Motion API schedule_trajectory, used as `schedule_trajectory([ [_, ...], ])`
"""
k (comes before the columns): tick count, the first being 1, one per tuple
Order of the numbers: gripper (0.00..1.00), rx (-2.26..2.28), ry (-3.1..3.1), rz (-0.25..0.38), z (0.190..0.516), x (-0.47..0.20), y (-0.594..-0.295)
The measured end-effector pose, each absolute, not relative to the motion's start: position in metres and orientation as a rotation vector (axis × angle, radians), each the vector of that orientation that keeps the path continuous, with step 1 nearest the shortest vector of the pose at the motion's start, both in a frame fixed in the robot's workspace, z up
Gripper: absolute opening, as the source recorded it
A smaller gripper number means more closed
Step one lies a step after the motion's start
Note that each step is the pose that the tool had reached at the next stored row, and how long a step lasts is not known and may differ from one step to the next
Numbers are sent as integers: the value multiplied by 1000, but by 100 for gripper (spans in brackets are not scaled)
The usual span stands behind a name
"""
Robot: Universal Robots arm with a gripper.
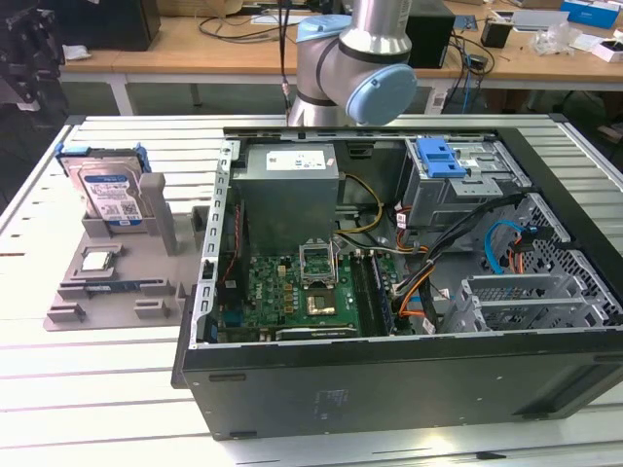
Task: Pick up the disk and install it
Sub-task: 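Pick up the disk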
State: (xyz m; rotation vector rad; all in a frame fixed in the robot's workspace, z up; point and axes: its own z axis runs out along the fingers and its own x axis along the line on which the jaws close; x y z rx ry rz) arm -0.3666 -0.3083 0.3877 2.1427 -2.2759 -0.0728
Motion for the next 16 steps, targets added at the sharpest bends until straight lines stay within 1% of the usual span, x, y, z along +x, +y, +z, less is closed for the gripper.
schedule_trajectory([
  [16,48,2143,-2276,-73,379,-357,-300],
])
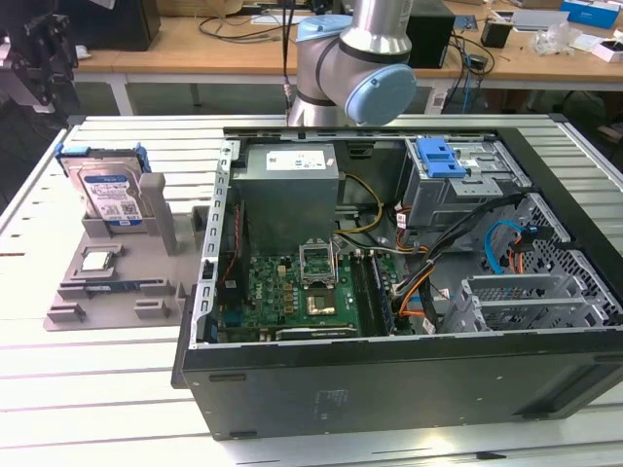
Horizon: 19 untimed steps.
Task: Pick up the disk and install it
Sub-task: 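Pick up the disk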
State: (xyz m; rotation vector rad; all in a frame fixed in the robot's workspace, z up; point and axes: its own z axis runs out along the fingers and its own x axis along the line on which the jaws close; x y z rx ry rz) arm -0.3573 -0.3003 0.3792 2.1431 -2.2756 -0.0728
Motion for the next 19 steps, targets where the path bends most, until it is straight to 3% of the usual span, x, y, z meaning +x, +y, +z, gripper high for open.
schedule_trajectory([
  [19,48,2160,-2258,-73,347,-352,-308],
])
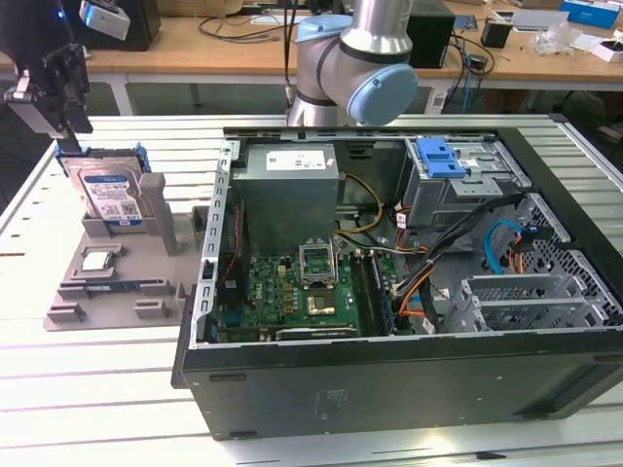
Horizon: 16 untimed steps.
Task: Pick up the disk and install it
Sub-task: 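Pick up the disk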
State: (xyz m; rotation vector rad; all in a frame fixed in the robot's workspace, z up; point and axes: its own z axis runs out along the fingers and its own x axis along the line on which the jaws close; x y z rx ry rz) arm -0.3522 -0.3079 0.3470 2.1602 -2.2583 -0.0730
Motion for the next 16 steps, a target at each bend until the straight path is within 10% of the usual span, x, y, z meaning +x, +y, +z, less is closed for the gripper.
schedule_trajectory([
  [16,48,2220,-2198,-72,303,-352,-306],
])
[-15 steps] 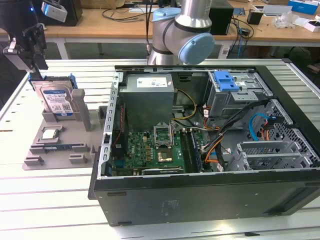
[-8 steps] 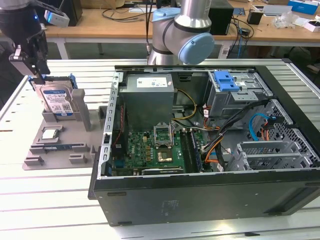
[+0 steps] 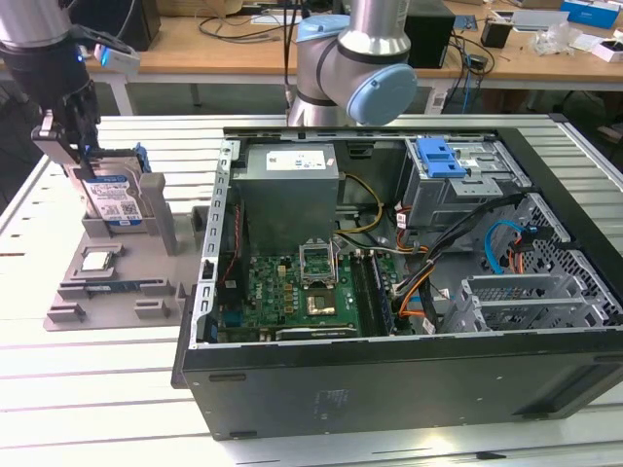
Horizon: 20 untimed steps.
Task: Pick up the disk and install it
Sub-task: 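Pick up the disk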
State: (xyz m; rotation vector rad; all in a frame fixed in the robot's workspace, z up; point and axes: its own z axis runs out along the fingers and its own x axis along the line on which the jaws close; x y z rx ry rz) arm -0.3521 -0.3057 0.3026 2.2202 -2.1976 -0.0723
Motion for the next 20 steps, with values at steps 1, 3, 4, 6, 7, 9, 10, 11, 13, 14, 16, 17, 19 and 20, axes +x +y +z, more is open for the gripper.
schedule_trajectory([
  [1,48,2221,-2197,-72,301,-352,-306],
  [3,48,2223,-2195,-72,298,-352,-306],
  [4,48,2224,-2194,-72,296,-352,-306],
  [6,48,2225,-2192,-72,293,-352,-305],
  [7,48,2225,-2192,-72,293,-352,-305],
  [9,48,2226,-2192,-72,292,-352,-303],
  [10,48,2226,-2192,-72,292,-352,-302],
  [11,48,2226,-2192,-72,292,-352,-302],
  [13,48,2226,-2192,-72,292,-352,-302],
  [14,48,2226,-2192,-72,292,-352,-302],
  [16,48,2225,-2192,-72,292,-352,-302],
  [17,48,2225,-2192,-72,292,-352,-302],
  [19,40,2225,-2191,-72,292,-352,-302],
  [20,40,2225,-2192,-72,292,-352,-302],
])
